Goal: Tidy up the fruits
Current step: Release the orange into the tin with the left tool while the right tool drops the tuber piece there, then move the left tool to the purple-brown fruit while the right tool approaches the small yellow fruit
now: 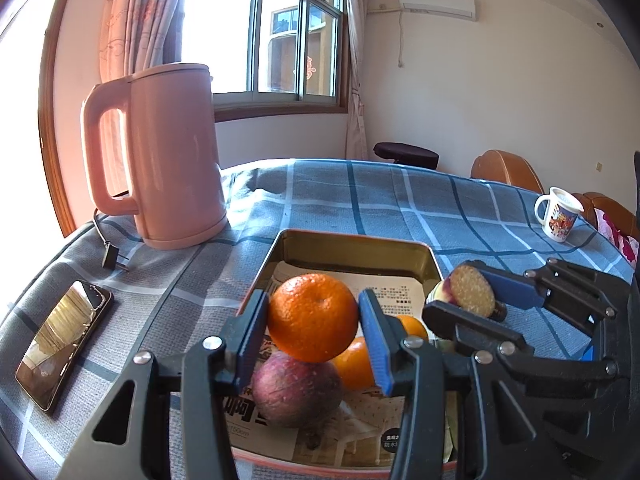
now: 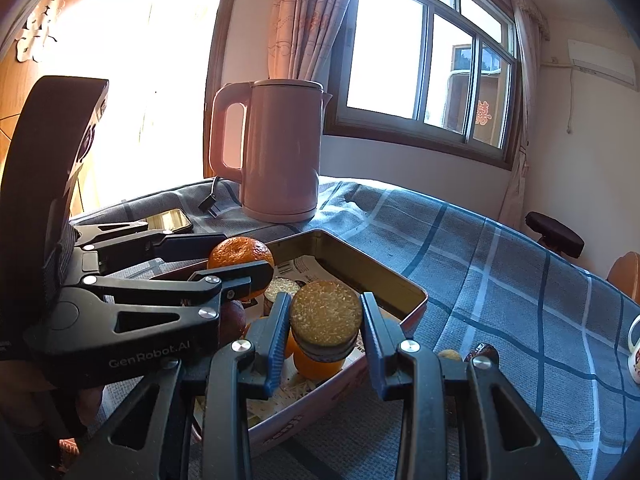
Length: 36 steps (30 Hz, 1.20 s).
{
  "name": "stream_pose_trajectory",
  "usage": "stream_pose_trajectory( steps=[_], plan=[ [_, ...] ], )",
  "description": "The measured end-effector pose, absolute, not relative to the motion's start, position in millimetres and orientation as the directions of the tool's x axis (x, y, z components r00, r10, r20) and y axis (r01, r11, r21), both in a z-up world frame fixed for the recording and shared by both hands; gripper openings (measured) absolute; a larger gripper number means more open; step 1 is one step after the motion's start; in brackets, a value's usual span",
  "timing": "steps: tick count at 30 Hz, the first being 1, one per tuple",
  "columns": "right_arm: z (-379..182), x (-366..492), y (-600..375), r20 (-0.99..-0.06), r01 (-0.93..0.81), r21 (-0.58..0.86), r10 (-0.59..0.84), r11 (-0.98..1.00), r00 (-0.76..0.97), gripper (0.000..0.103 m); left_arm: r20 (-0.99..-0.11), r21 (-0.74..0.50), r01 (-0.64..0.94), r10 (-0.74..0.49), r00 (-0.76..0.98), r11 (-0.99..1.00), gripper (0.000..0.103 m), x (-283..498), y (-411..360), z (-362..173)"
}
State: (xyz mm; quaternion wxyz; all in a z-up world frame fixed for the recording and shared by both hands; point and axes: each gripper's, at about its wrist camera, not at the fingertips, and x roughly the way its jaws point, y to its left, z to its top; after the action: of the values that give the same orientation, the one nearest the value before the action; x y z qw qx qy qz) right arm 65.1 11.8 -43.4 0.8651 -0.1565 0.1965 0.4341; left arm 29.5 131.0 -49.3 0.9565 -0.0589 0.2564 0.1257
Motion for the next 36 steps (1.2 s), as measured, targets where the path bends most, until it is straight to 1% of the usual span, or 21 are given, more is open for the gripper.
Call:
stream_pose_trajectory(
  steps=[11, 22, 23, 24, 25, 26, 28, 32, 36],
  plan=[
    [-48, 71, 21, -0.52, -0.834, -0.087, 0.689, 0.545, 0.504, 0.037, -0.519, -0.046, -0.275, 0.212, 0.828, 0.96, 0.048, 31, 137, -51],
    [-60, 70, 41, -0.609, -0.864, -0.115, 0.652, 0.491, 0.452, 0.037, -0.518, -0.006, -0.287, 0.242, 0.82, 0.958, 0.05, 30, 134, -51],
    [-61, 71, 41, -0.612, -0.863, -0.113, 0.65, 0.492, 0.451, 0.04, -0.516, -0.006, -0.286, 0.242, 0.821, 0.958, 0.051, 30, 134, -51],
    [-60, 71, 40, -0.609, -0.86, -0.11, 0.65, 0.498, 0.454, 0.048, -0.515, -0.008, -0.284, 0.24, 0.823, 0.959, 0.052, 29, 133, -51],
    [-59, 72, 38, -0.601, -0.855, -0.107, 0.651, 0.508, 0.462, 0.053, -0.512, -0.009, -0.286, 0.241, 0.824, 0.958, 0.06, 28, 132, -50],
    [-57, 72, 34, -0.59, -0.848, -0.105, 0.654, 0.52, 0.474, 0.06, -0.505, -0.011, -0.292, 0.247, 0.827, 0.956, 0.07, 27, 132, -50],
    [-55, 71, 26, -0.57, -0.832, -0.123, 0.648, 0.541, 0.505, 0.061, -0.489, -0.02, -0.288, 0.242, 0.838, 0.957, 0.075, 25, 129, -47],
    [-51, 77, -2, -0.56, -0.794, -0.122, 0.619, 0.596, 0.551, 0.061, -0.466, -0.046, -0.242, 0.194, 0.863, 0.969, 0.075, 23, 116, -41],
    [-44, 84, -50, -0.54, -0.726, -0.131, 0.566, 0.675, 0.623, 0.061, -0.444, -0.039, -0.198, 0.161, 0.882, 0.979, 0.075, 25, 95, -35]
  ],
)
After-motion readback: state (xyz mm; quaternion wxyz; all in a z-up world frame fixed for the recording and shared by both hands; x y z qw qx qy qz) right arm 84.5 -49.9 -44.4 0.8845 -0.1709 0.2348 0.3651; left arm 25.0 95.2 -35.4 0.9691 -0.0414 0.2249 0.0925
